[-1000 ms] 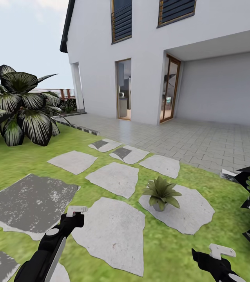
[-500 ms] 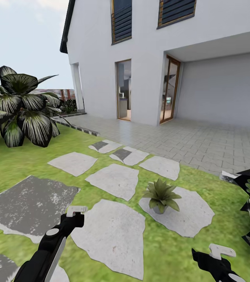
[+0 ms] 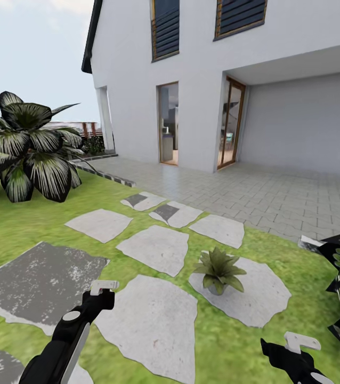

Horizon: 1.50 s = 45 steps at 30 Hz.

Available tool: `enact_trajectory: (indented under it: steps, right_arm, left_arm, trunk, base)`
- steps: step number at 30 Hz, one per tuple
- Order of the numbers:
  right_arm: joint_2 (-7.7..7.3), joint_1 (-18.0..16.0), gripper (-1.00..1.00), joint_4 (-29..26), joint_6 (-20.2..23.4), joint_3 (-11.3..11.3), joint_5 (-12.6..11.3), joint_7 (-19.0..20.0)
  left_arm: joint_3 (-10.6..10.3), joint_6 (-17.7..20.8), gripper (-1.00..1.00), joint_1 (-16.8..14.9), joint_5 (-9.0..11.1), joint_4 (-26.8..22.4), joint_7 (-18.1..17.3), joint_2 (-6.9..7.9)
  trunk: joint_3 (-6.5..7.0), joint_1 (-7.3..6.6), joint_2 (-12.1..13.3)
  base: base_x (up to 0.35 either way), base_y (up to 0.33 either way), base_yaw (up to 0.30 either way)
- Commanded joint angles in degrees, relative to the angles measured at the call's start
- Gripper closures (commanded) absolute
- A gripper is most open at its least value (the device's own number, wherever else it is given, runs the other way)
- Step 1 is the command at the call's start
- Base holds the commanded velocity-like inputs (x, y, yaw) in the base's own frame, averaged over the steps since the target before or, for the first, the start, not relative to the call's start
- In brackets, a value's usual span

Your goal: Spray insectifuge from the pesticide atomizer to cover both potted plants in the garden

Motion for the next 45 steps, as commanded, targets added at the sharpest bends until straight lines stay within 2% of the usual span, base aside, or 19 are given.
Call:
enact_trajectory:
  steps: [1, 45]
  right_arm:
    - [-0.03, 0.00, -1.00, -0.10, 0.29, 0.00, 0.00, 0.02]
    - [-0.05, 0.00, -1.00, -0.10, 0.29, -0.06, 0.00, 0.03]
  left_arm:
    - [-0.03, 0.31, 1.00, -0.02, -0.04, -0.08, -0.16, 0.04]
    - [-0.03, 0.37, 1.00, -0.02, -0.12, -0.08, -0.16, 0.04]
  trunk:
    - [0.14, -0.23, 0.39]
    - [8.04, -9.89, 18.04]
  base:
    - [0.000, 0.000, 0.000]
    - [0.000, 0.000, 0.000]
